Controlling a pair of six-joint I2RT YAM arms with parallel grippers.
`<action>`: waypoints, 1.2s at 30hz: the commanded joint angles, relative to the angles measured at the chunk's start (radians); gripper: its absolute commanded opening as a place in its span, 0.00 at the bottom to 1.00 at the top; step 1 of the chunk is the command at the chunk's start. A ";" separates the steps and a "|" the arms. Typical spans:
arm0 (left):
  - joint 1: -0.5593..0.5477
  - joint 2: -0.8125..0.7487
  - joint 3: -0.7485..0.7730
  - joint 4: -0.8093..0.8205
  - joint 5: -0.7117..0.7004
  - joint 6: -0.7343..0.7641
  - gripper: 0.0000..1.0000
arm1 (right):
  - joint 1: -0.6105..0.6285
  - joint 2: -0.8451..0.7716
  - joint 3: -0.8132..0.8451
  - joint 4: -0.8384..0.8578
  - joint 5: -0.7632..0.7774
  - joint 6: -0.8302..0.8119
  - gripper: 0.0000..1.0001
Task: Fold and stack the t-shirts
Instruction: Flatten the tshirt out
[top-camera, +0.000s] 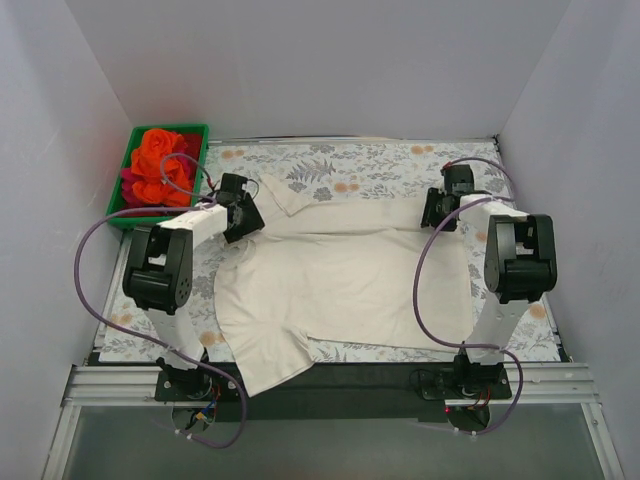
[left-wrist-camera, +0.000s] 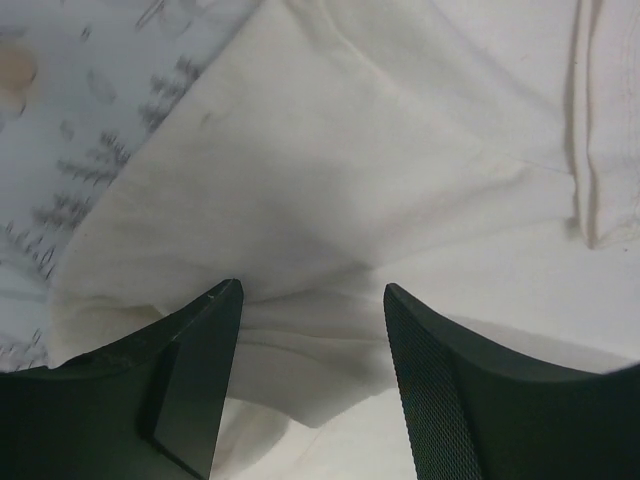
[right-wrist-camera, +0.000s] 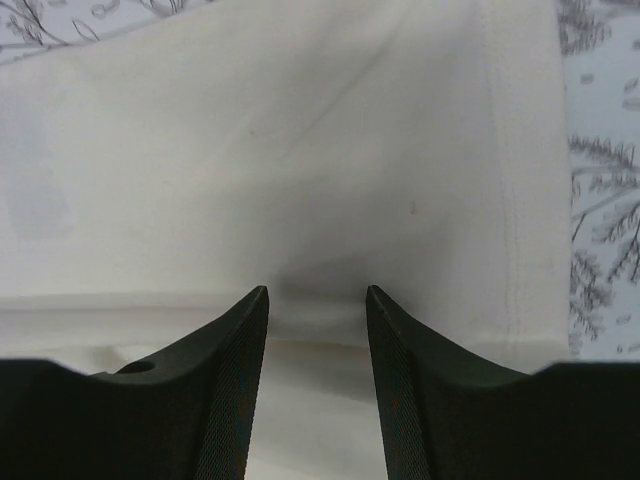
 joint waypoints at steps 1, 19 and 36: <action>0.008 -0.128 -0.126 -0.149 -0.033 -0.013 0.55 | -0.006 -0.047 -0.122 -0.123 0.039 0.078 0.44; 0.009 -0.043 0.216 -0.120 -0.031 -0.021 0.64 | -0.005 -0.121 0.061 -0.087 0.036 0.005 0.43; 0.009 0.367 0.610 -0.094 -0.068 0.059 0.50 | -0.005 -0.048 0.103 -0.078 0.047 -0.053 0.41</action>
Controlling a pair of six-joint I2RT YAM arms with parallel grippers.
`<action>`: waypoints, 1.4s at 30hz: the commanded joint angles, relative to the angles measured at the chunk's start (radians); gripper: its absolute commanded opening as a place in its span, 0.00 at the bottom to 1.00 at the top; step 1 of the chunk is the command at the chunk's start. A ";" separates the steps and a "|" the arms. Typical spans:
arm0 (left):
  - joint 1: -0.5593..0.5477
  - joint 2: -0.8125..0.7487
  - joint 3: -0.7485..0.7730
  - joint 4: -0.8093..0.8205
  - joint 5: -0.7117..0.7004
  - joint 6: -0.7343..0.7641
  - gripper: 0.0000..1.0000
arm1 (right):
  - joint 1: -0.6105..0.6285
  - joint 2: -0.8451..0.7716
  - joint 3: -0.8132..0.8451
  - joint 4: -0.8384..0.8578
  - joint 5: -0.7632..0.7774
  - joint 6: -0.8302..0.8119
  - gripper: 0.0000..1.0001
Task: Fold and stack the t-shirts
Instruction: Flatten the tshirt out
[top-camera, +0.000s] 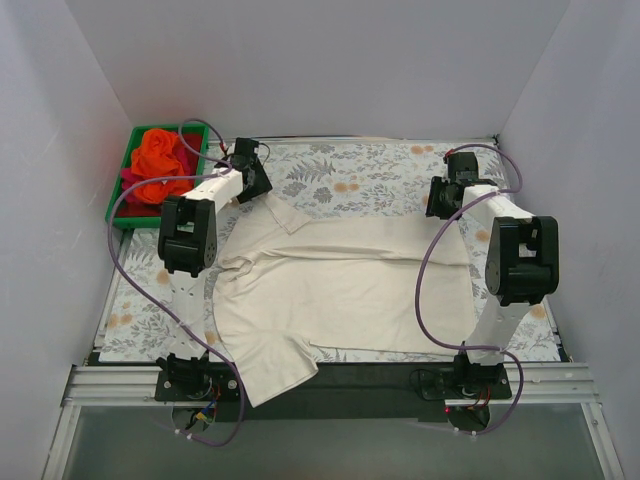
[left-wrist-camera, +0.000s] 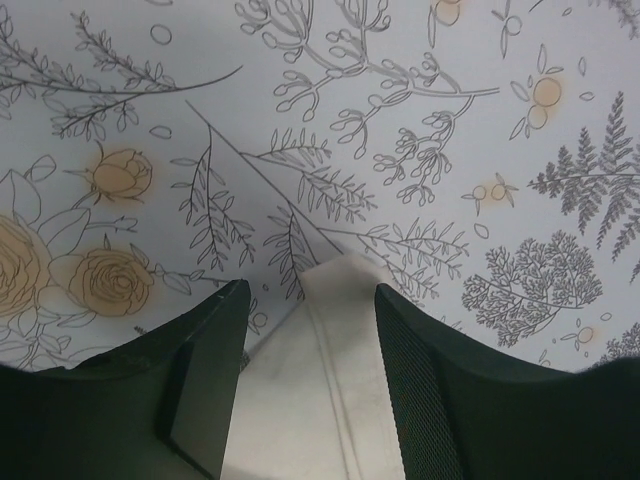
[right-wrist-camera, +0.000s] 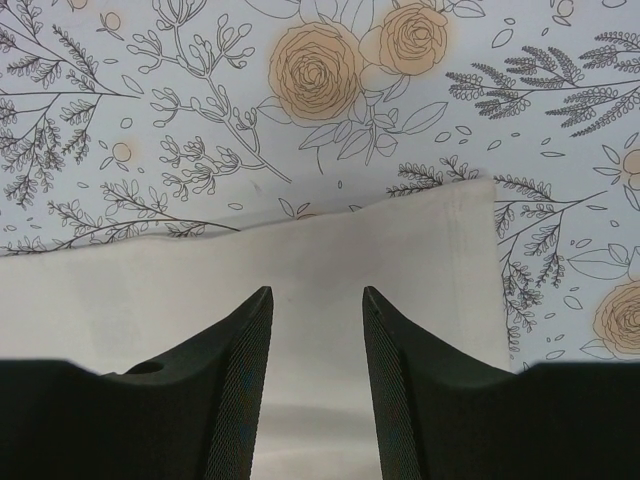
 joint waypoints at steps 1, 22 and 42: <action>0.004 -0.006 0.051 0.026 -0.021 0.038 0.49 | -0.003 0.007 0.032 0.010 0.015 -0.020 0.41; 0.002 -0.076 0.072 0.032 0.041 0.074 0.00 | -0.014 -0.029 -0.017 -0.005 0.141 0.035 0.41; 0.002 -0.220 -0.052 0.053 0.141 -0.012 0.00 | -0.097 0.015 0.028 0.027 0.077 0.094 0.46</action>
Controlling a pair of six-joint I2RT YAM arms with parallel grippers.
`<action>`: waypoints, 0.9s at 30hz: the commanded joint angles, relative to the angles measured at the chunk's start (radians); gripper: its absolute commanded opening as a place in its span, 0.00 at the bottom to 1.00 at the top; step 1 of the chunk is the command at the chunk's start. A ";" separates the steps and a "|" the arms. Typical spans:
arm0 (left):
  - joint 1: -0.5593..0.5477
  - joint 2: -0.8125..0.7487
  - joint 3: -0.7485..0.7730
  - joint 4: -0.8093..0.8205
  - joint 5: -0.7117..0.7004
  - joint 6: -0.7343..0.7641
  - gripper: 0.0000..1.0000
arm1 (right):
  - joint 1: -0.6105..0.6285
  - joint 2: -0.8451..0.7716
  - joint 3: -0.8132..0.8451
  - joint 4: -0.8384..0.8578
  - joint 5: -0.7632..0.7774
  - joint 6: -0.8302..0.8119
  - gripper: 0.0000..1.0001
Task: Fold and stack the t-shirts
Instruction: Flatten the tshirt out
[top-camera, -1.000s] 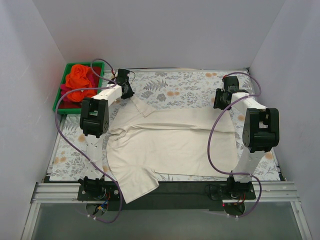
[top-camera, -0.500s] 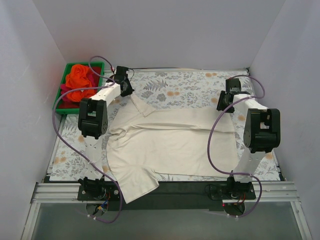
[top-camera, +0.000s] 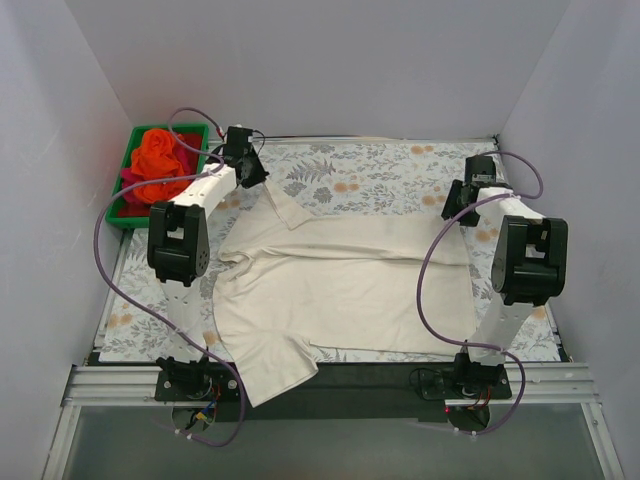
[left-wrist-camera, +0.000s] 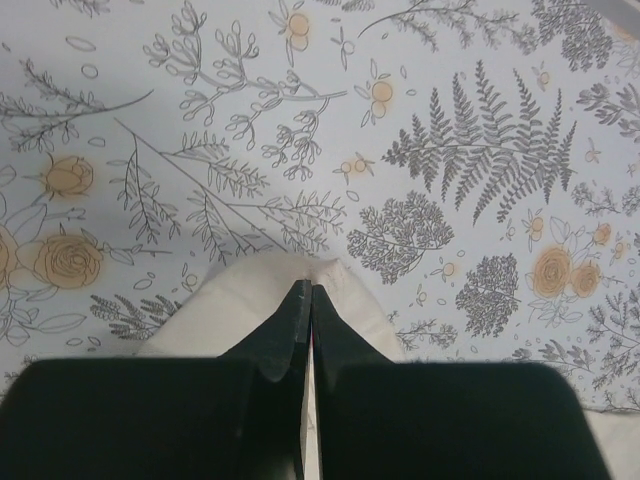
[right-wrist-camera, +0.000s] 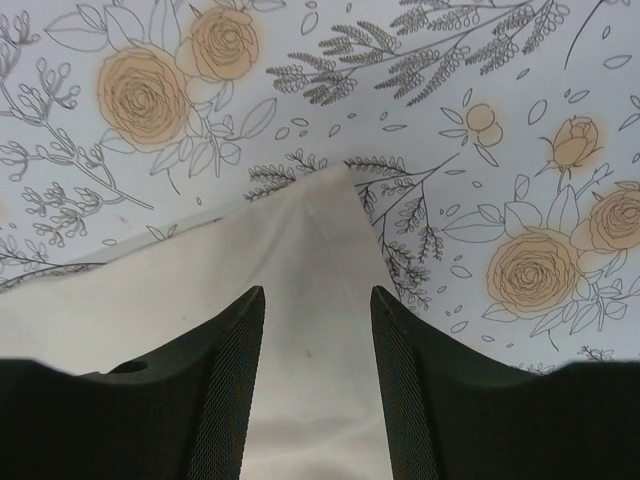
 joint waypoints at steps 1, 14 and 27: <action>0.002 -0.103 -0.048 0.006 0.027 -0.028 0.00 | 0.003 0.024 0.068 0.036 0.004 0.033 0.46; 0.002 -0.228 -0.203 0.017 0.101 -0.090 0.00 | 0.003 0.099 0.112 0.042 0.025 0.067 0.46; 0.002 -0.269 -0.459 0.169 0.128 -0.160 0.07 | 0.004 0.068 0.057 0.082 -0.024 0.040 0.46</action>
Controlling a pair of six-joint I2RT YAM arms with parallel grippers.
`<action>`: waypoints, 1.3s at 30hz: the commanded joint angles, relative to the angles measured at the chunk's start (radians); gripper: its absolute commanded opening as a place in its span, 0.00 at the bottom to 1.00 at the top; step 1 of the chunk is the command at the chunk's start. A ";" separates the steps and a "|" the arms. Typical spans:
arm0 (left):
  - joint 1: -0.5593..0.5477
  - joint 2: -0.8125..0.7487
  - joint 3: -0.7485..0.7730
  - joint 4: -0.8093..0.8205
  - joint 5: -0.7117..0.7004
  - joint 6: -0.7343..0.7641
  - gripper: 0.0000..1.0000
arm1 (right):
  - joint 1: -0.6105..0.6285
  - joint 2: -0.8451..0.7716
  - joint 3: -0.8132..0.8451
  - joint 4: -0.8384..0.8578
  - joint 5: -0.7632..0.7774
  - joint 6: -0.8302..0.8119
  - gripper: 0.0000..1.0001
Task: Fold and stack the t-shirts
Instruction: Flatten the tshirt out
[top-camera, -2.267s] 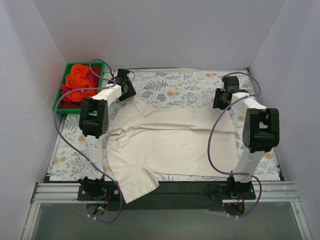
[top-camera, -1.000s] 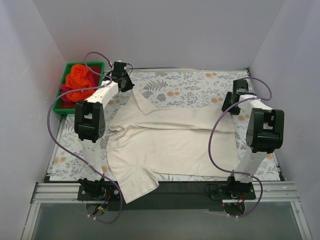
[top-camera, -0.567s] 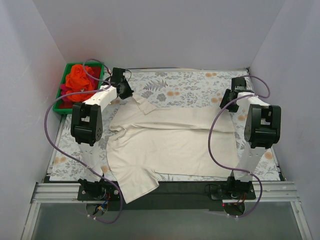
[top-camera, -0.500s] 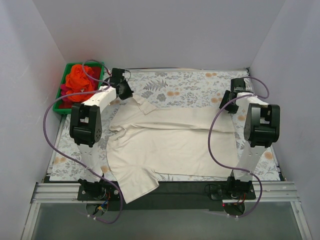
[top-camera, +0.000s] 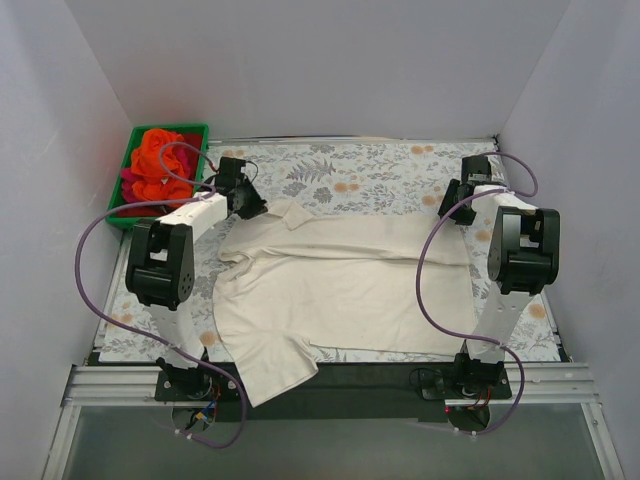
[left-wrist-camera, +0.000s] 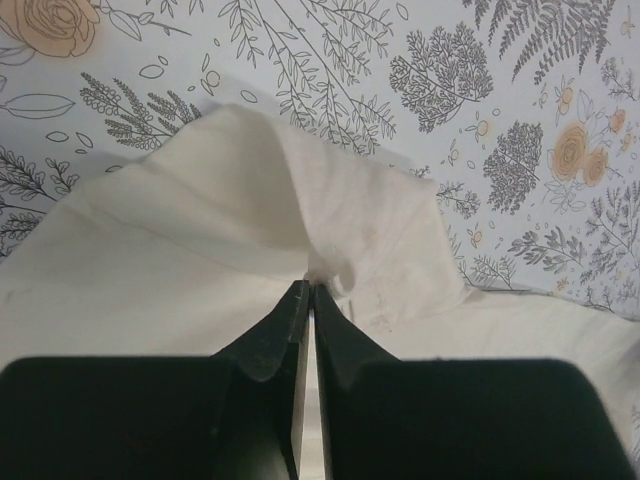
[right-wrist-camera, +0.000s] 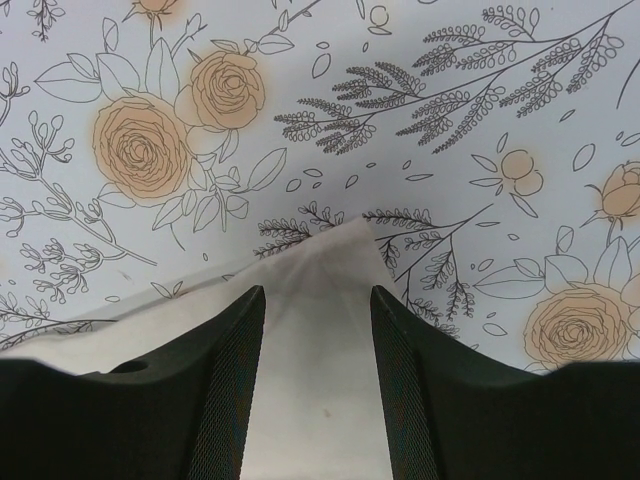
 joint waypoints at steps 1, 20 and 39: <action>0.002 0.004 -0.017 0.072 0.013 -0.020 0.10 | 0.003 -0.036 -0.004 0.039 -0.015 -0.009 0.46; 0.019 0.151 0.163 0.218 -0.098 0.090 0.72 | 0.003 -0.071 -0.047 0.076 -0.039 -0.037 0.45; 0.018 0.382 0.349 0.237 -0.063 0.366 0.54 | 0.004 -0.093 -0.098 0.111 -0.058 -0.037 0.45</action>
